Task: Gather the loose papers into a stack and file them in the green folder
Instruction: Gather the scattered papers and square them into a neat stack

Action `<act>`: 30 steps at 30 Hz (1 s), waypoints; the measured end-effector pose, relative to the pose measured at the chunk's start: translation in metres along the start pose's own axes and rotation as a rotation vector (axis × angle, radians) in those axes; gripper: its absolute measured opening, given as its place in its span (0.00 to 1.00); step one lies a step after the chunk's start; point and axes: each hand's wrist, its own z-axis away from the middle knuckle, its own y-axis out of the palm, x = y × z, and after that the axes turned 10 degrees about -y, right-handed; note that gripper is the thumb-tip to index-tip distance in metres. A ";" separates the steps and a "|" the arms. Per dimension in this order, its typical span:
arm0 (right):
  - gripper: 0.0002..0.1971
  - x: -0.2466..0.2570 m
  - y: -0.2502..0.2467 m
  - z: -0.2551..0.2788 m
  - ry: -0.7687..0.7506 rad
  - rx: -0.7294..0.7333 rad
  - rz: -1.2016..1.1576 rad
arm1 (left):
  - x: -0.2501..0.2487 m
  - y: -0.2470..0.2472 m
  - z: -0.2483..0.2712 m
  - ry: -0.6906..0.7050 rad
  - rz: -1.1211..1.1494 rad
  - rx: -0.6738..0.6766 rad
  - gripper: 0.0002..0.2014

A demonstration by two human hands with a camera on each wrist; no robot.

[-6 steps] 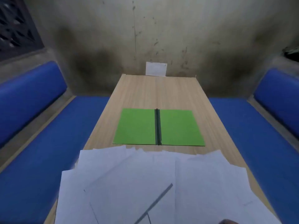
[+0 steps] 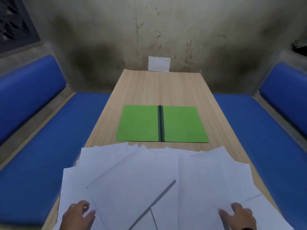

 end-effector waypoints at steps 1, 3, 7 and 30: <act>0.28 -0.001 -0.002 -0.002 0.059 0.012 0.004 | -0.005 0.002 -0.004 0.000 -0.050 -0.017 0.17; 0.42 -0.006 -0.004 -0.009 0.099 -0.012 0.001 | -0.017 0.008 -0.005 0.061 -0.098 -0.071 0.26; 0.43 -0.010 -0.001 -0.014 0.140 0.068 -0.130 | -0.048 0.016 -0.010 0.174 -0.148 -0.082 0.36; 0.17 0.001 0.002 -0.010 -0.264 0.397 0.021 | -0.057 -0.092 -0.054 0.042 0.382 -0.075 0.10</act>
